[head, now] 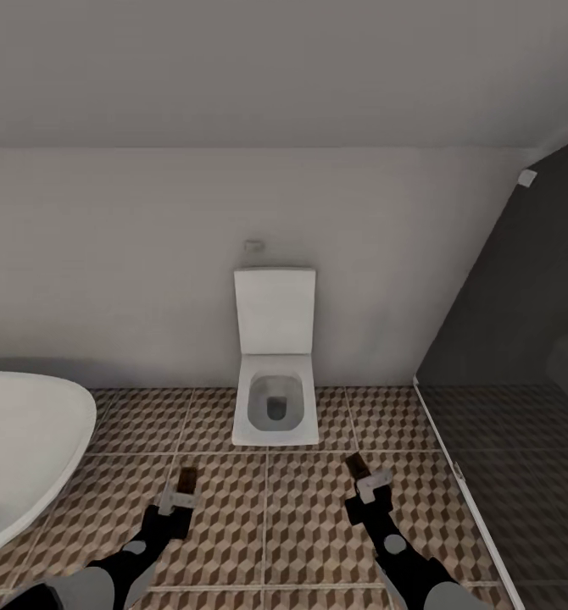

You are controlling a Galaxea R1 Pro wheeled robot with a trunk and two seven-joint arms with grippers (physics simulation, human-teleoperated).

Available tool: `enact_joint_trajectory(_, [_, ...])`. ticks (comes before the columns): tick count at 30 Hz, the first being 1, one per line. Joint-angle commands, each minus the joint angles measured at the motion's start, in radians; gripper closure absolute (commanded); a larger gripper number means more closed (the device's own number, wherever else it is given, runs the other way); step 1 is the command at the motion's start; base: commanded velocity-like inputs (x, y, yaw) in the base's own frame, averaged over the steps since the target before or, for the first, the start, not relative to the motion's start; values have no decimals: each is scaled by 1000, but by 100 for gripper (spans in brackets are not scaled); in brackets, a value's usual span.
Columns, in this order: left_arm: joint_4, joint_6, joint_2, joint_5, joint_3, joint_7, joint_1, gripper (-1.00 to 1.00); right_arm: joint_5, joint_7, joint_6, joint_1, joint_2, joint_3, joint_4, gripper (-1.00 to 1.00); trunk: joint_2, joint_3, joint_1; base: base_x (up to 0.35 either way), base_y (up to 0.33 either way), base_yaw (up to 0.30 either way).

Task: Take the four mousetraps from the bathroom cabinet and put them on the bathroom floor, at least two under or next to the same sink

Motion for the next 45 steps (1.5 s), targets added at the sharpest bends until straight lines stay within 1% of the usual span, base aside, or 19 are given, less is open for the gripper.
enact_joint_trajectory(1, [3,-10,-1,7,-8,-4,4,100,10,-3,-13,-1,0,-3,8,100,-2,-2,1,0,0,0])
enact_joint_trajectory(4, [4,-35,-2,7,-8,-4,19,100,10,-4,-73,8,-1,-4,17,100,-2,-2,1,0,0,0])
enact_joint_trajectory(7, [4,-45,-2,7,-8,-5,26,100,8,-5,-136,25,-2,-5,19,100,-2,-2,1,0,0,0])
enact_joint_trajectory(11, [4,-47,-3,7,-9,-5,29,100,9,-7,-162,39,-2,-5,19,100,-2,-2,1,0,0,0])
enact_joint_trajectory(16, [4,-48,-8,7,-10,-4,30,100,8,-9,-171,44,-2,-5,19,100,-2,-2,1,0,0,0])
enact_joint_trajectory(29, [4,-48,-8,6,-8,0,31,100,7,-11,-173,45,-2,-7,17,100,-93,-44,50,0,0,0])
enact_joint_trajectory(45, [4,-48,-8,6,-8,1,34,100,7,-11,-173,44,-2,-8,17,100,-205,-118,112,0,0,0])
